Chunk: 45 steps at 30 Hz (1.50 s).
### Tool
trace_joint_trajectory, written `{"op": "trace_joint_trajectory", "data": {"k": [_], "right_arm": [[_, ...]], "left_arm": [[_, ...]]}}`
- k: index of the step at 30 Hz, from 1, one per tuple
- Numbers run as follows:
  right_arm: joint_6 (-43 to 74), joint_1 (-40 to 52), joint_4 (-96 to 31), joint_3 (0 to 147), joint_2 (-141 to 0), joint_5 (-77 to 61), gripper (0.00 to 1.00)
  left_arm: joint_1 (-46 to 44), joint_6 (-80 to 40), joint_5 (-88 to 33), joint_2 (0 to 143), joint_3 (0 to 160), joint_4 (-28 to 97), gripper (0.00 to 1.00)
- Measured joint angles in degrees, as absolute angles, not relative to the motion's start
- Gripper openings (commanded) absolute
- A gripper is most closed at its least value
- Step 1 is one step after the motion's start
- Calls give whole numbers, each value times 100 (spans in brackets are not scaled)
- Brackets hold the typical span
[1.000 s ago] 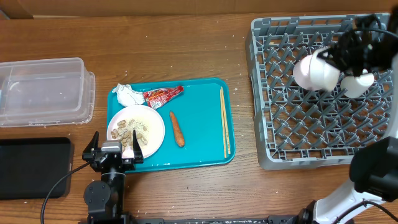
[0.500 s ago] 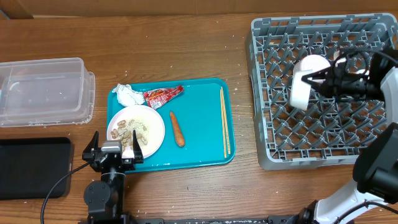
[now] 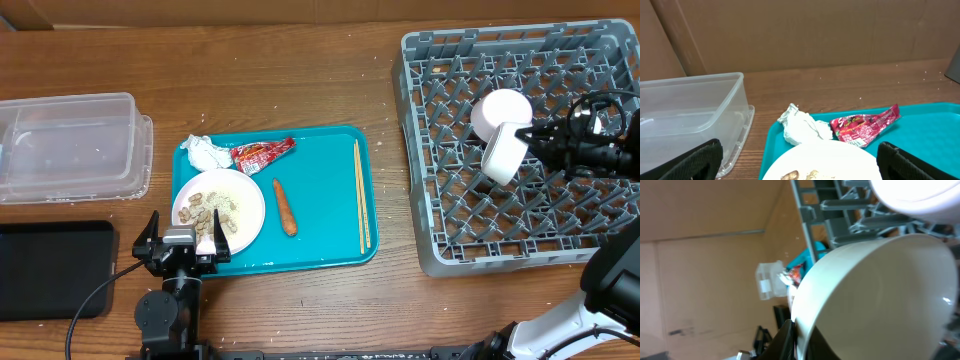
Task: Sort waste into correct bins and load items into the dishwasher
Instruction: 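Carry the second white bowl into the rack and release it, then move the right gripper back over the tray toward the chopsticks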
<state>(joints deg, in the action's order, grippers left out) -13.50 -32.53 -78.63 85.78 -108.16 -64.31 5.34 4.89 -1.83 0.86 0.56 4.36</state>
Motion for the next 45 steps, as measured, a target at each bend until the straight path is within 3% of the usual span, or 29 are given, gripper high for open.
{"op": "trace_joint_trajectory", "data": {"k": [6,16,27,31,37,39,45], "right_arm": [[-902,-3297,-7885,8680,-10816,-5867,22],[587,-3297,-8637,10274,-10768,-3293,55],[1162,-2945,-9094,11146,-10071,-2366,61],[915,-2067,-9008,11159,-9929,-2606,75],[676,231,-7848,11032,-9929,-2853,92],[631,1162,-7432,10932,-9959,-2845,92],[644,2783,-6676,10822,-10468,-2335,92]], "left_arm": [[534,489,-183,86,56,436,100],[534,489,-183,86,56,436,100],[534,489,-183,86,56,436,100],[534,489,-183,86,56,436,100],[534,486,-183,86,56,436,100],[534,486,-183,86,56,436,100],[534,489,-183,86,56,436,100]]}}
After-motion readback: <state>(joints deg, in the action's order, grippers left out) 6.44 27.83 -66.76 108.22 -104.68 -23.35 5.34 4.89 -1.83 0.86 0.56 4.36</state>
